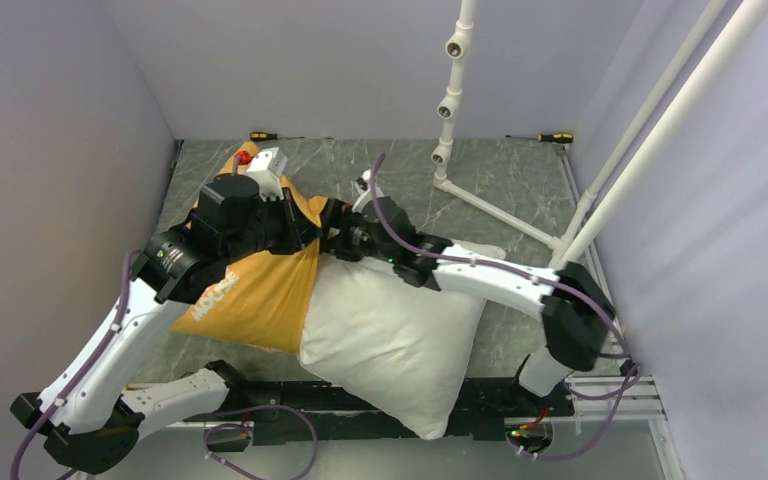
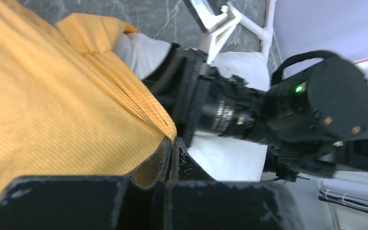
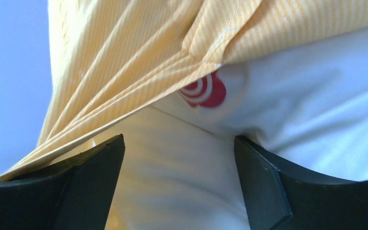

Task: Put the pillow into the pillowcase
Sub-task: Stuff the pillow into the pillowcase.

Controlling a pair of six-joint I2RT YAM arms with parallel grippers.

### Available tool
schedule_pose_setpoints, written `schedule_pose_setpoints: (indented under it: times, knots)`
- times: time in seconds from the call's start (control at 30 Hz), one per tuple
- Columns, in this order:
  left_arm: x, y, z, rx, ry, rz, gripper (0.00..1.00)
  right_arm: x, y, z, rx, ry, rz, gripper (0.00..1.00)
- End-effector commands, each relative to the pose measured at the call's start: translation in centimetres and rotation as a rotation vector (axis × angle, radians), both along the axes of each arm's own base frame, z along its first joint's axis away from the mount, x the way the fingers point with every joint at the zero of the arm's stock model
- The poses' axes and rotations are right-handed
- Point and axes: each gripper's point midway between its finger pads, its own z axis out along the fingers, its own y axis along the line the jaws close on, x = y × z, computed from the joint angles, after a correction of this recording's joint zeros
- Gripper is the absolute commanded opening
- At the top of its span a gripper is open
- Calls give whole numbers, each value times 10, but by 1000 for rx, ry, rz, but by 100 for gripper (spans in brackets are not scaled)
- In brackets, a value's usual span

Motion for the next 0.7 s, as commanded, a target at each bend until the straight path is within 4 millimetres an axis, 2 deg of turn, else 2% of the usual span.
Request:
schedule_pose_setpoints:
  times: [0.0, 0.13, 0.3, 0.43, 0.53, 0.67]
  knots:
    - [-1, -21, 43, -137, -129, -77, 0, -36, -67, -28, -302, 38, 39, 92]
    - [-4, -32, 47, -138, -152, -162, 0, -58, -124, -44, -475, 66, 12, 96]
    - [-3, -38, 34, -104, -122, -201, 0, -68, -195, -28, -563, 46, -112, 99]
    - [-3, -56, 25, -116, -97, -289, 0, -76, -248, -23, -622, 71, -219, 99]
    - [-4, -76, 15, -140, -58, -378, 0, -82, -283, -34, -677, 136, -301, 99]
    - [2, -91, 2, -120, -22, -413, 0, -91, -324, -65, -756, 270, -393, 99]
